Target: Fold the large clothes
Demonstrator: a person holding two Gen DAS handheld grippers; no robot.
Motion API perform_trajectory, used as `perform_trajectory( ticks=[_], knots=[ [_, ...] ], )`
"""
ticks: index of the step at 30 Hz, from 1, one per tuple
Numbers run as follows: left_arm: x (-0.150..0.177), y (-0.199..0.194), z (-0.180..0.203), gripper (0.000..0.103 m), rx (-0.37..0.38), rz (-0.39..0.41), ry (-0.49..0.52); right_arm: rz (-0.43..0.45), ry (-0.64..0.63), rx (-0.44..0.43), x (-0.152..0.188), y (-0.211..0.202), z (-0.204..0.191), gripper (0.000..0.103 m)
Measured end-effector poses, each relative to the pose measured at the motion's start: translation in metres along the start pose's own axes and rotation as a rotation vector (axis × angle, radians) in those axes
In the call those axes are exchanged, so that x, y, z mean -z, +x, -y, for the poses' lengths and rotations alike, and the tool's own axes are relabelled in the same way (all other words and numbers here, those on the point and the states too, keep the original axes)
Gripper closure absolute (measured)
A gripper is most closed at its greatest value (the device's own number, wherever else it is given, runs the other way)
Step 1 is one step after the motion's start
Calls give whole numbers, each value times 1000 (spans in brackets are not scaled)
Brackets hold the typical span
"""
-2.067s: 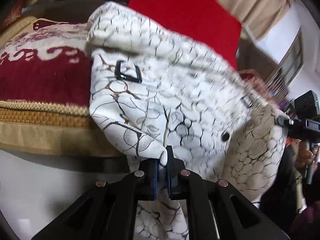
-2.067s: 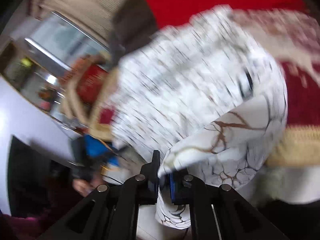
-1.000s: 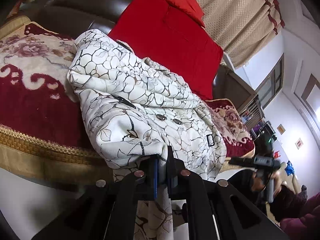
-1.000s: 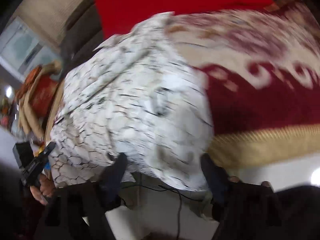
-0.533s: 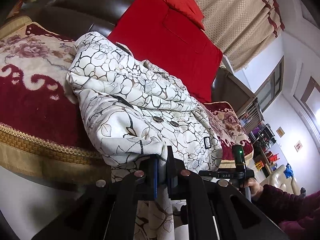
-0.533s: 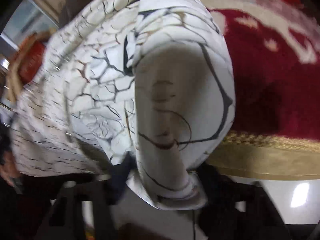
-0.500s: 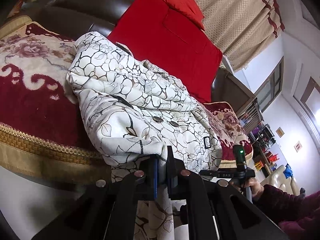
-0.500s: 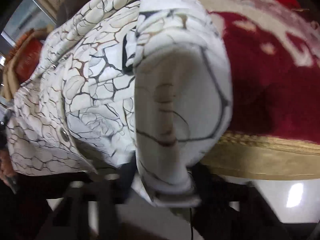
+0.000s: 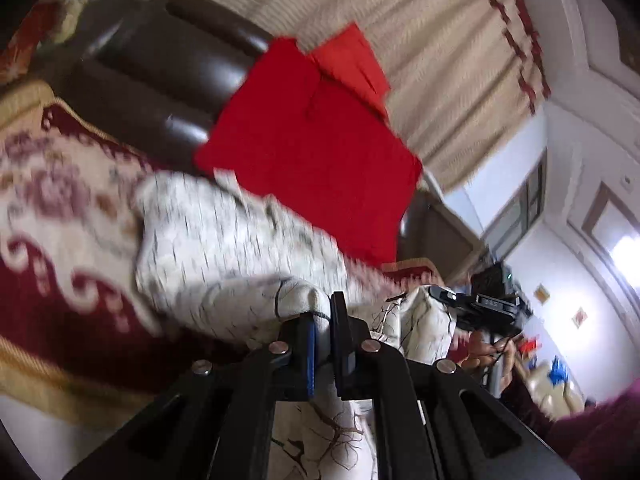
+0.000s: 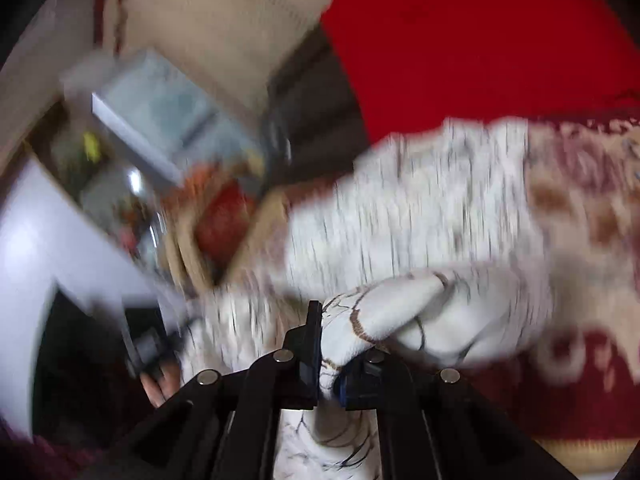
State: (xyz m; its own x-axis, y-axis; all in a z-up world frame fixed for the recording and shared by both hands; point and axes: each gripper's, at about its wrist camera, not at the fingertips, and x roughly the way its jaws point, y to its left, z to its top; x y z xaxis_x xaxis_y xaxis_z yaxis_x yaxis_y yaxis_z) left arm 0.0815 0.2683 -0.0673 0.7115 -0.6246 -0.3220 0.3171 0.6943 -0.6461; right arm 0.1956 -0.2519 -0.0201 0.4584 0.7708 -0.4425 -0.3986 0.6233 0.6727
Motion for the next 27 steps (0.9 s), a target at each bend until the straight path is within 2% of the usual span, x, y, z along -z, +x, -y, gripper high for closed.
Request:
perform_trajectory(
  ticks=[2,3,5,7,9,10,11,12,13,15,17,18,19,21,25,27],
  knots=[
    [-32,10,-10,96,-69,30,-7,132,97,22,-45,0,19,97],
    [-44,15,-18,96,-107,45,-23,184,184,47,-63,1,41,97],
    [-64,30,-46,96,-167,64,-113,220,390,55,-85,12,91,93],
    [-68,48,-76,96,-202,53,-237,213,532,41,-88,27,133,93],
    [-64,64,-101,96,-242,38,-331,206,622,17,-81,43,159,83],
    [-60,71,-112,96,-254,33,-361,208,641,41,-74,48,167,68],
    [-56,78,-118,96,-255,27,-376,221,647,49,-73,47,175,40],
    [-50,81,-125,96,-260,30,-396,246,651,31,-65,47,177,28],
    [-47,82,-128,95,-259,45,-410,273,660,-3,-57,45,177,20],
    [-38,78,-132,93,-224,84,-436,272,625,-43,-52,40,174,20],
    [-33,75,-133,83,-210,98,-453,202,541,-21,-47,38,162,20],
    [-27,73,-133,68,-203,99,-472,151,498,8,-45,42,155,20],
    [-22,71,-133,44,-207,89,-485,101,465,15,-43,44,149,20],
    [-12,65,-132,25,-224,49,-509,31,419,22,-36,41,136,20],
    [8,34,-120,25,-209,45,-493,-87,293,41,-23,44,103,21],
    [11,27,-113,25,-192,47,-476,-133,243,83,-17,47,90,33]
  ],
)
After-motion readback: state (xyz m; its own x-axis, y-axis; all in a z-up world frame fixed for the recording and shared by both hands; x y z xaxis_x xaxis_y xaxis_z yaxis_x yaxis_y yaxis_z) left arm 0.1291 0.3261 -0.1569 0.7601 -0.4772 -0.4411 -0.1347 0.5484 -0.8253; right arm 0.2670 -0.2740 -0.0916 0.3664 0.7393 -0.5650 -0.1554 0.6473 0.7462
